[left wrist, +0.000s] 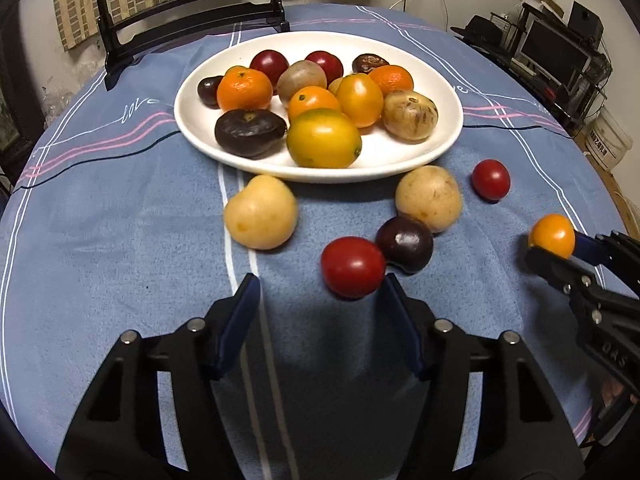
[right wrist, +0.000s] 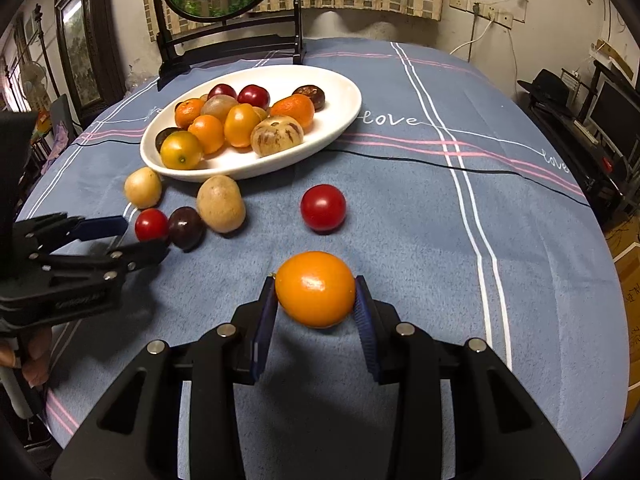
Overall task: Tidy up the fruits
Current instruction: 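Grasp an orange with the right tool while the left tool grasps a red plum, then carry both fruits onto the white plate and open both tools, then move both open tools back toward the remaining fruits, then grasp a pale tan fruit with the left tool while the right tool grasps a red plum, then carry both fruits onto the white plate and open both tools, then move both open tools back toward the last two fruits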
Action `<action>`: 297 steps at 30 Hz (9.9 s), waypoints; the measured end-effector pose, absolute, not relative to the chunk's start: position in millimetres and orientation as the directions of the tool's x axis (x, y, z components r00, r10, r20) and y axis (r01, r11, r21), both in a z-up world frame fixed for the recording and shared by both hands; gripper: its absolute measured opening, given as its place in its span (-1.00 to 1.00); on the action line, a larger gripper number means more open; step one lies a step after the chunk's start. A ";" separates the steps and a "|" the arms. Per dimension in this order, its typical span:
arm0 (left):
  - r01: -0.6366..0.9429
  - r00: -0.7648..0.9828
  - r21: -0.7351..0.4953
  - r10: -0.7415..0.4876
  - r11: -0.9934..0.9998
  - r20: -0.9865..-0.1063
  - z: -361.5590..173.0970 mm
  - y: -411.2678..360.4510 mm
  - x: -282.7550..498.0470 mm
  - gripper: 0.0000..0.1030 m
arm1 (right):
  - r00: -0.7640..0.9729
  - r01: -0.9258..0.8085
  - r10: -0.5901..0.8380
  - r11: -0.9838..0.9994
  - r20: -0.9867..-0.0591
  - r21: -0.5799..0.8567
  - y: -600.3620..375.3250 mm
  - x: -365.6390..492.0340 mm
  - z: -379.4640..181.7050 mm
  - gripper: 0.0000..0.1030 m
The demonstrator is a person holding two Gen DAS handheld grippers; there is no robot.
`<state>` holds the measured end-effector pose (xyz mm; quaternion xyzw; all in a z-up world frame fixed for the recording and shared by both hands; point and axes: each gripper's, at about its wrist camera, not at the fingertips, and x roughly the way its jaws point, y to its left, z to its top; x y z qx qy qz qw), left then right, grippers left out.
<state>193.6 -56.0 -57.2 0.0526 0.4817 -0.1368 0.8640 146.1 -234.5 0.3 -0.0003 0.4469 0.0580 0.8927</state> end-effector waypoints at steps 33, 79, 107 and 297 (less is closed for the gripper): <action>0.331 0.554 -0.024 -0.215 0.943 -0.804 -28.1 -44.8 181.5 -0.39 | 0.604 -0.137 0.143 0.988 -0.784 0.075 -227.8 141.2 8.3 -0.26; 0.145 0.667 -0.014 -0.108 0.989 -0.738 12.1 -47.4 305.0 0.65 | 0.714 -0.085 0.151 0.988 -0.684 0.129 -215.7 282.9 50.8 0.17; 0.109 0.638 0.021 -0.054 0.994 -0.768 -19.6 -4.4 196.4 0.80 | 0.649 -0.001 0.071 0.996 -0.758 0.093 -250.2 161.4 15.3 0.17; 0.303 0.584 0.066 -0.131 0.951 -0.801 -51.0 -61.6 185.4 0.86 | 0.619 -0.014 0.216 0.964 -0.755 0.265 -251.3 149.6 -4.0 0.17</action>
